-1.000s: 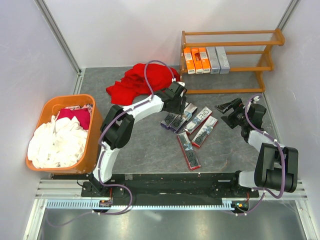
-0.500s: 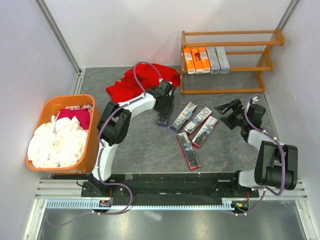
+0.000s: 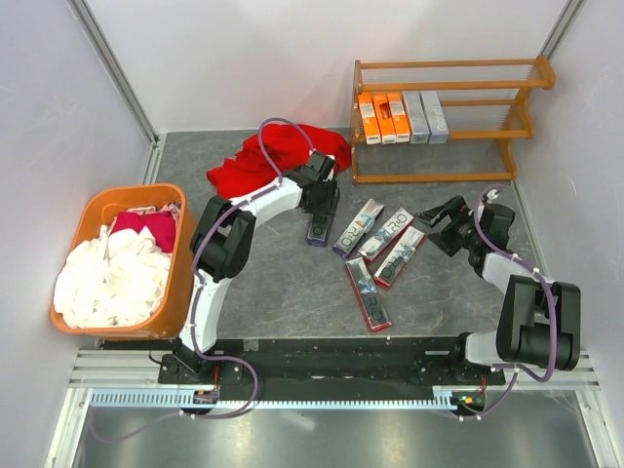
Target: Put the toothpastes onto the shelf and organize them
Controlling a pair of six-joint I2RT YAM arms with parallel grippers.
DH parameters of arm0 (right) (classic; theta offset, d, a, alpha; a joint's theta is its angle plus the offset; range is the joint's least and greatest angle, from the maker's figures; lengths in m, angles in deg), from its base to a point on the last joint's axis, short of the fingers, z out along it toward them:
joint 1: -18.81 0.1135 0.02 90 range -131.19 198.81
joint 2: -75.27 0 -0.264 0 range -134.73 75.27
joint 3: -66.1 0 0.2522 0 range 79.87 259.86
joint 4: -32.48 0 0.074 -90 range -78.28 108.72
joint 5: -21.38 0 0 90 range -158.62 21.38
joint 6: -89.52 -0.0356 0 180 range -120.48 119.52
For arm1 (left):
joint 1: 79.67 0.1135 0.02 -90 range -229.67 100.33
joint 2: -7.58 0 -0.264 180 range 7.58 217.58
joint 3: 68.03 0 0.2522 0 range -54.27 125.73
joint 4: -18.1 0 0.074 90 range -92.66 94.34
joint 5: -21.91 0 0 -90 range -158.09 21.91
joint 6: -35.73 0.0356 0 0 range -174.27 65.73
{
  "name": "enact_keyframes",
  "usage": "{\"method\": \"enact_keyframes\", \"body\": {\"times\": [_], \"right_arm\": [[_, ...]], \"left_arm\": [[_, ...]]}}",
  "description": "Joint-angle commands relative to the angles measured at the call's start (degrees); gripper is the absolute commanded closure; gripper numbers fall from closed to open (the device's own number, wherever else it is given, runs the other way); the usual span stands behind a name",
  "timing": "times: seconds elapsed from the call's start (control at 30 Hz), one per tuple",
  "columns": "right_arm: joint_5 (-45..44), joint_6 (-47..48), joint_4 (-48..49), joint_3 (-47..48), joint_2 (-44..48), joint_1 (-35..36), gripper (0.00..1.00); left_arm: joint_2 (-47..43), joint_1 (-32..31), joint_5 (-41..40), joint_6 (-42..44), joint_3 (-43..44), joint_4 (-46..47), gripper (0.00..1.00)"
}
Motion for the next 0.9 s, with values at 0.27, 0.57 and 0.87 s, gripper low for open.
{"method": "enact_keyframes", "body": {"times": [0.27,0.57,0.87], "right_arm": [[-10.8,8.3,-7.88,7.64,6.31,14.81,0.02],[-26.02,11.99,-10.96,12.3,9.92,29.93,0.02],[-44.21,15.07,-10.52,17.66,8.08,49.35,0.02]], "left_arm": [[-11.73,9.86,20.91,-13.64,-18.42,16.56,0.57],[-23.87,17.69,31.48,-38.95,-42.53,49.96,0.53],[-25.64,17.61,31.66,-63.82,-53.88,76.67,0.52]]}}
